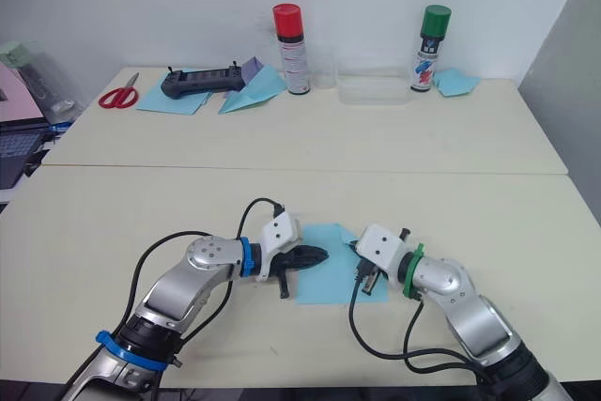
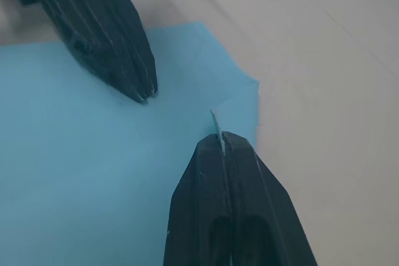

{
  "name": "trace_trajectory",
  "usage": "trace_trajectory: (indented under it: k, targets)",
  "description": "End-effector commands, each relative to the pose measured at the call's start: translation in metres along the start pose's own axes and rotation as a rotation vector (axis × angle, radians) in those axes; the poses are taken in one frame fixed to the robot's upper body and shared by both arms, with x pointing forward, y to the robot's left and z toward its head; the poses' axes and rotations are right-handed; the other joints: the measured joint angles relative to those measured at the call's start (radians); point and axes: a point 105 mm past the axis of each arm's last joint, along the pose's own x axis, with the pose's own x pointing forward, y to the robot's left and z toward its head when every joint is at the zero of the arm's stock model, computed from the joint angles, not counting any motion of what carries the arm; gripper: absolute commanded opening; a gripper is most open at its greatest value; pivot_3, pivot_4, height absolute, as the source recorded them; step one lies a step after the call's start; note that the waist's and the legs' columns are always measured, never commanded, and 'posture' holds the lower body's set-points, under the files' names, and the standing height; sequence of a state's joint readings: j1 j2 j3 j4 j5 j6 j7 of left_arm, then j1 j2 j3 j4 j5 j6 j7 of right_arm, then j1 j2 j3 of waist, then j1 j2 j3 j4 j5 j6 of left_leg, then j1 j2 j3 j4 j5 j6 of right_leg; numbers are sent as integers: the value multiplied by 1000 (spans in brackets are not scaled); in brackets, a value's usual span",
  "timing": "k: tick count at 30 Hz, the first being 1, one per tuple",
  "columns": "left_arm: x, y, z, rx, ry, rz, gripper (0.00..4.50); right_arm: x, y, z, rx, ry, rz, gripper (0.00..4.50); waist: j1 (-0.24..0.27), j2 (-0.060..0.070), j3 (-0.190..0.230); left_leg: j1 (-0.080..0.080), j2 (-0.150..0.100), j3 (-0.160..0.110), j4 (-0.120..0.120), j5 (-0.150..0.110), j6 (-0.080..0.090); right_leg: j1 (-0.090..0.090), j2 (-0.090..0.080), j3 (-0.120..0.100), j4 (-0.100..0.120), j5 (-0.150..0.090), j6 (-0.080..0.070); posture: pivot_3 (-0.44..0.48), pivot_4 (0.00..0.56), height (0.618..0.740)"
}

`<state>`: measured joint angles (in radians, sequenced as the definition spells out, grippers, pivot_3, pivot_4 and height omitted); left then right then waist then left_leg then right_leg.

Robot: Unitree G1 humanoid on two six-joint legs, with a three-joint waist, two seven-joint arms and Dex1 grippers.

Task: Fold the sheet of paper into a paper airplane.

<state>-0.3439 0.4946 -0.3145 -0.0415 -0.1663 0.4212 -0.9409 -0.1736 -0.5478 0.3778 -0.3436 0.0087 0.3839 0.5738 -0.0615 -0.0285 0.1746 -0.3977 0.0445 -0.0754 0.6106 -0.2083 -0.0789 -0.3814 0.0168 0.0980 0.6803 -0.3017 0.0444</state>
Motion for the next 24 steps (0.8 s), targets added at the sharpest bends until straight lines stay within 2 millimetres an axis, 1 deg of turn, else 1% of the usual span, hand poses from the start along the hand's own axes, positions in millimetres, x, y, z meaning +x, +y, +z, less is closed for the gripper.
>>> trace_trajectory:
  k: [1, 3, 7, 10, 14, 19, 24]
  targets:
    - [-7, 8, -24, -68, 74, 45, 0, 1, 3, 5, -23, -19, 17, 8, 0, 0, 0, 0, 0, 0, 0, 0, 0, 0, 0, 0, 0, 0, 0, 0, 150, 740]
    - [-7, 8, -23, -75, 70, 45, 0, 2, 3, 4, -21, -15, 15, 8, 0, 0, 0, 1, 0, 0, 0, 0, 0, 1, 0, 0, 0, 0, 0, 0, 150, 740]
    - [-14, 17, -27, -129, 67, 74, 0, 4, 1, 0, -19, 6, 0, 8, -2, 0, 0, 1, 0, 0, 0, 0, 0, 1, 0, 0, 0, 0, 0, 0, 150, 740]
    - [-20, 31, -30, -154, 70, 127, 0, 6, 0, -2, -28, 18, 1, 8, -2, 0, 0, 1, 0, 0, 0, 0, 0, 1, 0, 0, 1, 0, 0, 0, 150, 740]
    - [-20, 31, -32, -154, 75, 112, 0, 7, 1, -5, -32, 30, 7, 8, -3, 0, 0, 3, 0, 0, 0, 0, 0, 2, 0, 0, 1, 0, 0, 0, 150, 740]
    - [-19, 39, -25, -201, 32, 155, 0, 8, -1, -7, 0, 38, -13, 8, -2, 0, 0, 3, 0, 0, 0, 0, 0, 3, 0, 0, 1, 0, 0, 0, 150, 740]
    - [-15, 26, -32, -174, 72, 98, 0, 9, -4, -6, 26, 33, -26, 8, -4, 0, 0, 4, 0, 0, 0, 0, 0, 3, 0, 0, 1, 0, 0, 0, 150, 740]
